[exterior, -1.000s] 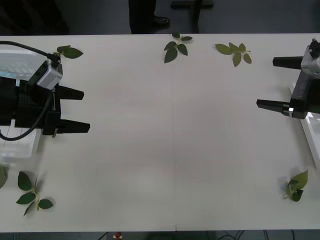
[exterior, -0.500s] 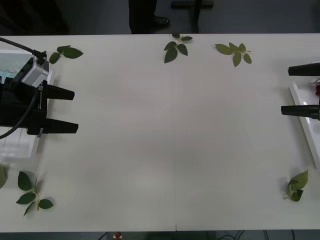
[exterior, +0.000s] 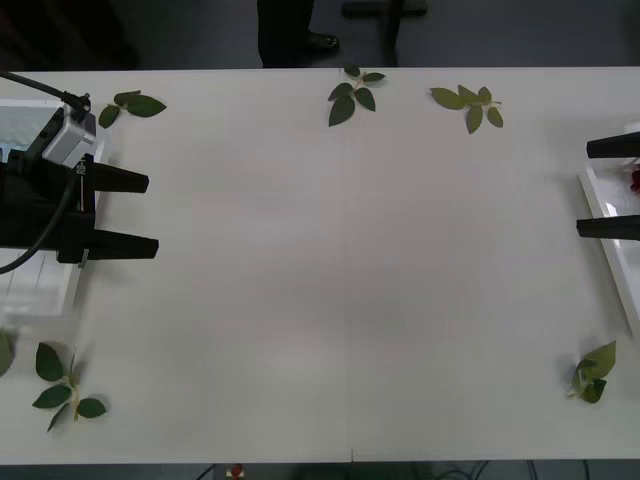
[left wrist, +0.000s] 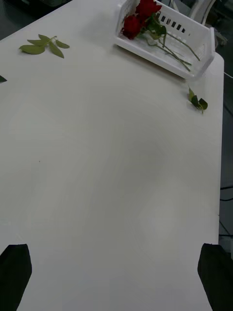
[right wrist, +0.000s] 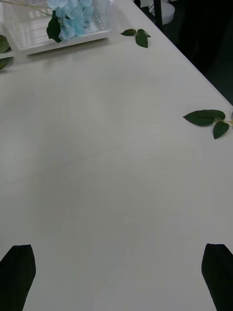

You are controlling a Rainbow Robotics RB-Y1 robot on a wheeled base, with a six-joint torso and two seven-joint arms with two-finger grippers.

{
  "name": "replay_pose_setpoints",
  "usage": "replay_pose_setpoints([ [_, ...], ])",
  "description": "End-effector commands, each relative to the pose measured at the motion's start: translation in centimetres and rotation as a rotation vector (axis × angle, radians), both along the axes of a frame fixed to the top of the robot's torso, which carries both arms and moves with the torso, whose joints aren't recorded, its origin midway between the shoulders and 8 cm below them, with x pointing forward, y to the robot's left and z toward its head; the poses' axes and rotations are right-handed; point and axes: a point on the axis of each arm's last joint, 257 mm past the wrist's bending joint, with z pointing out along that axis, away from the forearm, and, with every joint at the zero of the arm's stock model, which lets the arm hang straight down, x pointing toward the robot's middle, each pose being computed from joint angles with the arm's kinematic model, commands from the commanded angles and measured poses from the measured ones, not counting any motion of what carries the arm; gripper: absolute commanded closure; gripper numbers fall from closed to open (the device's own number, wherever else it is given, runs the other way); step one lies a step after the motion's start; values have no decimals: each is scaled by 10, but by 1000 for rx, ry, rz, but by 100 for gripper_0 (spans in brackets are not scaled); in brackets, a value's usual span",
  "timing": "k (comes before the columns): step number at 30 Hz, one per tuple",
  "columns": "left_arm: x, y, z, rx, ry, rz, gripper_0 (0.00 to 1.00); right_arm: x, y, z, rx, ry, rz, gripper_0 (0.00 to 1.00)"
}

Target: Place the red flowers into the right box and the blue flowers into the left box. If a person shows an open palm, hand one flower to the person first, then continue sorting.

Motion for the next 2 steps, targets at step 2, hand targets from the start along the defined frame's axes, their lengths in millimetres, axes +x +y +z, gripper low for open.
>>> replay_pose_setpoints([
  [2, 4, -6, 16, -10, -22, -10, 0, 3, 3, 17, -21, -45, 22, 0],
])
